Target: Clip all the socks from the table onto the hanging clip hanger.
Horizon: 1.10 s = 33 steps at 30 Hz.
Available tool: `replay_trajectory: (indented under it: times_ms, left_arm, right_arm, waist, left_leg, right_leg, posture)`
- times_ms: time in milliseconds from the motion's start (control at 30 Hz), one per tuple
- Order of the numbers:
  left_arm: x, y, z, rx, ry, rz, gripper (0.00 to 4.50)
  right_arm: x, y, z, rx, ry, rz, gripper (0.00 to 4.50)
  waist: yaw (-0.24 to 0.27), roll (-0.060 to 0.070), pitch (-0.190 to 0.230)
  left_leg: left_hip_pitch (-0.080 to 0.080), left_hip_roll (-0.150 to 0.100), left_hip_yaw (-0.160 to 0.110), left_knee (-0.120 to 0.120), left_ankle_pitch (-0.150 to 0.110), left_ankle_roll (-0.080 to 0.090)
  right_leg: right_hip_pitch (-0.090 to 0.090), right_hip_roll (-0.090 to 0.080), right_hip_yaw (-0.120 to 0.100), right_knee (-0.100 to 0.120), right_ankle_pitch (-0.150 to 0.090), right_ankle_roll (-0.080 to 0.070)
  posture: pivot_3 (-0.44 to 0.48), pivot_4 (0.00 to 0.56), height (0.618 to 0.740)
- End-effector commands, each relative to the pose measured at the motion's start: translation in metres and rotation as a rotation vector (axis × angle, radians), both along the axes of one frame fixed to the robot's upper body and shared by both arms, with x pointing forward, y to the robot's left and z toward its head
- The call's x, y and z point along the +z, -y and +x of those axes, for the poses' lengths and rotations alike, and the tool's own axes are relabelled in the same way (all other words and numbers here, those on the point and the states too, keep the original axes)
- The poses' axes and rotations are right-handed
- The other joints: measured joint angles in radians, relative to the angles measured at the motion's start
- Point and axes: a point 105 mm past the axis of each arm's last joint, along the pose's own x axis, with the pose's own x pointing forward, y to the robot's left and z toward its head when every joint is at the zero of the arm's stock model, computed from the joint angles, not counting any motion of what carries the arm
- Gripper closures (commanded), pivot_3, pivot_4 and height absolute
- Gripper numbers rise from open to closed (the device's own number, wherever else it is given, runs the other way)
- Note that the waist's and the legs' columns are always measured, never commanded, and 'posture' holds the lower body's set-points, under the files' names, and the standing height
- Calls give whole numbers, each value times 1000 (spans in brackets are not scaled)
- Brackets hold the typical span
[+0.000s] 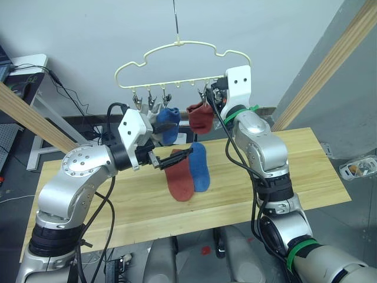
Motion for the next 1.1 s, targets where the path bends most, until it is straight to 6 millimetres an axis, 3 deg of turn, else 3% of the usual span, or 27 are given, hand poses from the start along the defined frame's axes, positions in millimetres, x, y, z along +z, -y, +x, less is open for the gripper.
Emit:
replay_trajectory:
  times_ms: [33,467,567,1100]
  left_arm:
    - [7,2,-6,-12,41,7,0]
    - [5,3,-8,-15,34,5,0]
    - [5,3,-7,-14,34,5,0]
    - [4,2,-8,-12,30,9,0]
  right_arm:
    - [20,-3,-3,6,66,41,1936]
    - [12,7,-14,-29,49,35,1936]
    - [11,6,-15,-29,44,33,2477]
    - [15,3,-20,4,37,81,2477]
  waist:
    - [0,0,0]
    - [0,0,0]
    - [0,0,0]
    - [0,0,0]
  left_leg:
    - [0,0,0,0,0,0]
    - [0,0,0,0,0,0]
    - [0,0,0,0,0,0]
    - [0,0,0,0,0,0]
  right_leg:
    - [0,0,0,0,0,0]
    - [0,0,0,0,0,0]
    - [0,0,0,0,0,0]
    - [0,0,0,0,0,0]
  posture:
    - [-103,263,740]
    - [-112,262,740]
    - [-111,262,740]
    - [-110,260,740]
